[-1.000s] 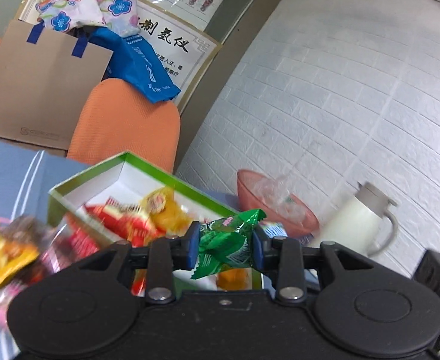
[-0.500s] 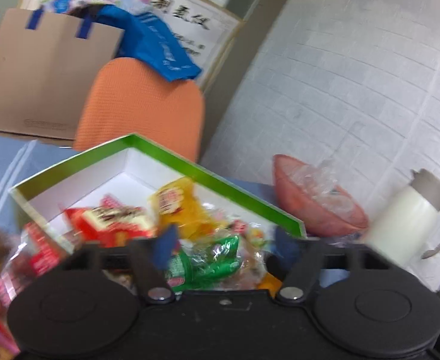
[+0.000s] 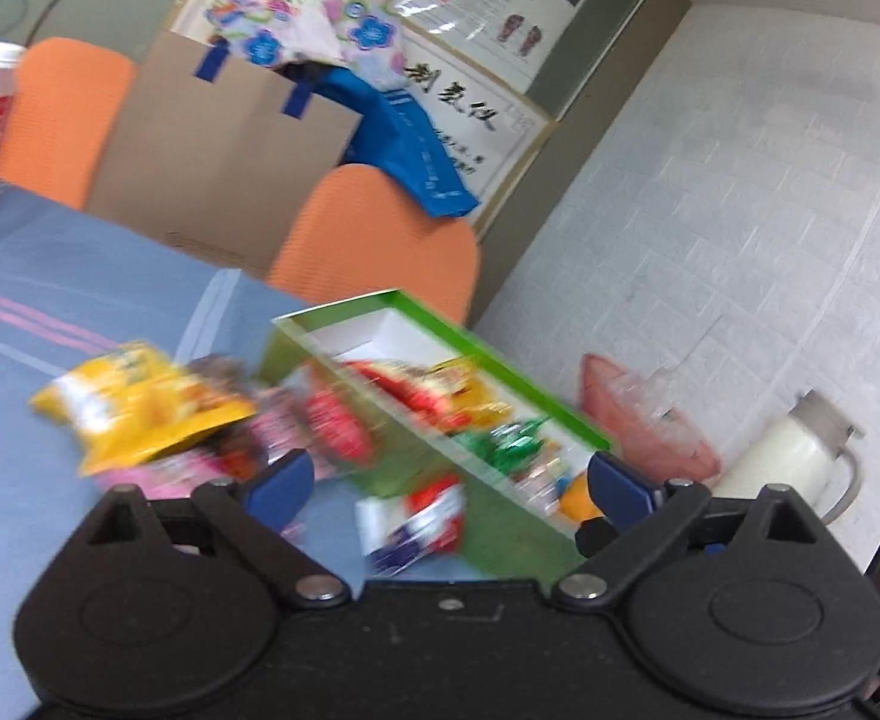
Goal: Organize snacks
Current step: 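Carry both packets into the green box and open both tools, then reach the left tool to the yellow egg-yolk pie bag and grasp it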
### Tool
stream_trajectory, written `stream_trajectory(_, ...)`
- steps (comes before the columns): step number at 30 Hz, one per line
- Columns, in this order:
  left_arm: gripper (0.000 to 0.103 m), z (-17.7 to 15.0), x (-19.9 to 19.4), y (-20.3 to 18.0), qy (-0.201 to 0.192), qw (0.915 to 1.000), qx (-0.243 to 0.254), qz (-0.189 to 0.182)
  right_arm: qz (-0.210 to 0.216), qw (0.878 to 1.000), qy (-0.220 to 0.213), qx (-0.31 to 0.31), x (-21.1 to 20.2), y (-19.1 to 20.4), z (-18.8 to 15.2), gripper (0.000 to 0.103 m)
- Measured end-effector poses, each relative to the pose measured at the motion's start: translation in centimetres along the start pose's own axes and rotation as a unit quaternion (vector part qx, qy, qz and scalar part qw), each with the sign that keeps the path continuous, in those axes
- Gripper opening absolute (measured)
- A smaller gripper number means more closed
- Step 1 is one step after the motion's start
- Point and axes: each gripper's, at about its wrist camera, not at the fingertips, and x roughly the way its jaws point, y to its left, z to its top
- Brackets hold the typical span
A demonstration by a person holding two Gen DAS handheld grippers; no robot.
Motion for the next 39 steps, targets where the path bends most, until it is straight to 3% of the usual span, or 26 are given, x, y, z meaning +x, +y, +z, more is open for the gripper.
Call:
stream_trajectory(5,0.103,0.0,-0.9,2.5,0.011,0.9978,0.028,0.059,0.039,0.998,0.051,0.003,0.9,3.2,-0.8,0.103)
stream_trajectory(11,0.103,4.2,0.7,5.9,-0.019,0.9957,0.02,0.088,0.026,0.997,0.075,0.024,0.9,5.3,-1.3,0.103)
stream_trajectory(17,0.103,5.1,4.4,9.8,0.037,0.9945,-0.016,0.097,0.022,0.996,0.064,0.053,0.4,5.2,-1.7,0.103)
stream_trajectory(18,0.069,4.7,4.2,9.7,0.033,0.9945,-0.006,0.1,0.022,0.996,0.063,0.054,0.3,5.1,-1.8,0.103)
stream_trajectory(19,0.063,4.3,3.8,9.5,0.038,0.9945,0.0,0.098,0.026,0.996,0.06,0.053,0.3,5.1,-2.0,0.103)
stream_trajectory(21,0.062,3.1,2.7,9.2,0.05,0.9959,-0.007,0.076,0.04,0.997,0.048,0.049,0.2,5.2,-2.4,0.103)
stream_trajectory(24,0.064,0.4,1.7,8.1,0.09,0.9954,-0.006,0.032,0.054,0.997,0.038,0.045,0.1,5.7,-2.7,0.103)
stream_trajectory(28,0.073,-0.9,-1.2,7.2,0.073,0.9973,-0.009,0.0,0.07,0.996,0.046,0.027,0.1,6.4,-2.7,0.103)
stream_trajectory(30,0.103,0.2,-3.0,7.6,0.025,0.9995,-0.016,0.01,0.073,0.996,0.051,0.025,0.4,6.6,-2.6,0.103)
stream_trajectory(32,0.103,1.8,-3.7,8.4,-0.018,0.999,-0.024,0.032,0.079,0.994,0.063,0.031,0.9,6.7,-2.2,0.103)
stream_trajectory(34,0.103,3.5,-3.3,9.8,-0.036,0.9971,-0.047,0.047,0.088,0.993,0.07,0.036,1.4,7.0,-1.7,0.103)
stream_trajectory(37,0.103,5.4,-0.9,12.2,-0.017,0.997,-0.073,0.022,0.091,0.992,0.083,0.032,2.8,8.3,-0.6,0.103)
stream_trajectory(39,0.103,6.0,0.9,13.3,0.003,0.9969,-0.073,0.028,0.101,0.99,0.095,0.028,4.1,9.3,0.2,0.103)
